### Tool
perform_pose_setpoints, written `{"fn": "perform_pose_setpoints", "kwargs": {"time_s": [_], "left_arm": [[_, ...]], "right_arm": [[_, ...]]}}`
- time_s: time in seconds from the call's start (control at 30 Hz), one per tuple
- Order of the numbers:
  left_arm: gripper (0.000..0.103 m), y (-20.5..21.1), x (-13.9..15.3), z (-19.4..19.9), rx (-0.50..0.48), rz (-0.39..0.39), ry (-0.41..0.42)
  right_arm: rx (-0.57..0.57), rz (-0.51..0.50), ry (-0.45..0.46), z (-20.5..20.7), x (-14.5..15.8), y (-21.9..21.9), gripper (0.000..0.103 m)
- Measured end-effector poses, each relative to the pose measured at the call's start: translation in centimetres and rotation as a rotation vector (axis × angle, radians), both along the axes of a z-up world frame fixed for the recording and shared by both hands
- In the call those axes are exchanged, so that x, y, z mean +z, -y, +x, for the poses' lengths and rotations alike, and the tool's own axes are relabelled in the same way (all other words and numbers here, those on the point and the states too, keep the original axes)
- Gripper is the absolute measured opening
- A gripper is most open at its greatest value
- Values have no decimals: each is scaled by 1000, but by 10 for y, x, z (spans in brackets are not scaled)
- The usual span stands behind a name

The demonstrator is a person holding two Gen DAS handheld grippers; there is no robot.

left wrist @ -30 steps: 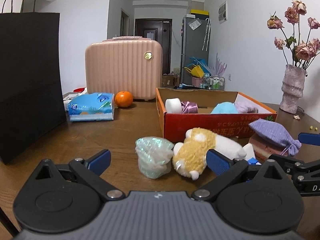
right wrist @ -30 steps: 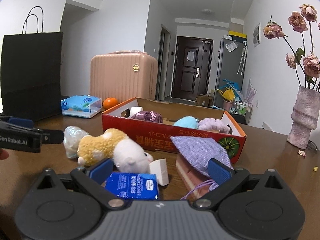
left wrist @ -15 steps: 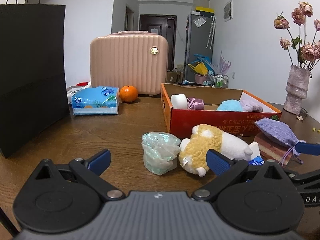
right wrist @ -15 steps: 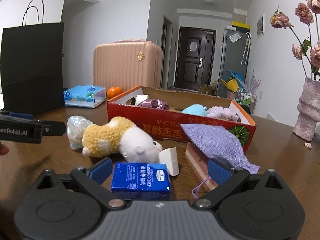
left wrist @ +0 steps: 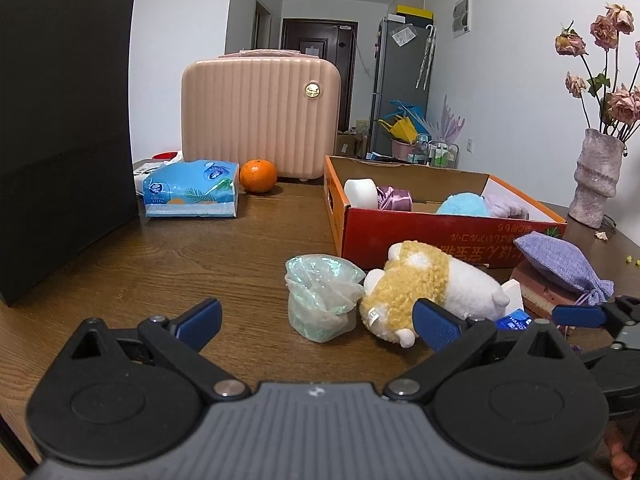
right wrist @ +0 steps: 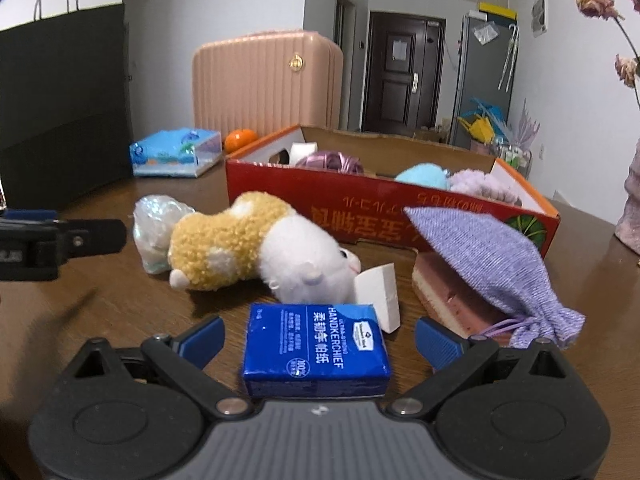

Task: Organize soft objects
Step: 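Lower right tool onto blue handkerchief tissue pack and close on it, then grasp yellow-and-white plush dog with left tool while right tool holds tissue pack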

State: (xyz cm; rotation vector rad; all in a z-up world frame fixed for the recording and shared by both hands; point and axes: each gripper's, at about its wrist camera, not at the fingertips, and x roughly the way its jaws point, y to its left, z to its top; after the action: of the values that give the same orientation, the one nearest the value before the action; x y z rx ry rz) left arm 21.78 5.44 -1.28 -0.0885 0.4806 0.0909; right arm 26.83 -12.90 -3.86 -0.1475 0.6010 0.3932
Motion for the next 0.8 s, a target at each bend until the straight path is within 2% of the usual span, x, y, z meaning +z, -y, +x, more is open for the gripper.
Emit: {"fn": "perform_pose_setpoints", "kwargs": {"time_s": [0.2,0.47,0.8], "left_arm": [[103,1,-1,1,2,1,-4],[103,2,-1,2,2,4,-12],[103,1,-2,3,2,0,-19]], "right_arm": [[10,-9,-69,13,-9,-7,92],[2,1,-75,12,-11,-4,73],[-20,20,-40,7,-6,2,72]]}}
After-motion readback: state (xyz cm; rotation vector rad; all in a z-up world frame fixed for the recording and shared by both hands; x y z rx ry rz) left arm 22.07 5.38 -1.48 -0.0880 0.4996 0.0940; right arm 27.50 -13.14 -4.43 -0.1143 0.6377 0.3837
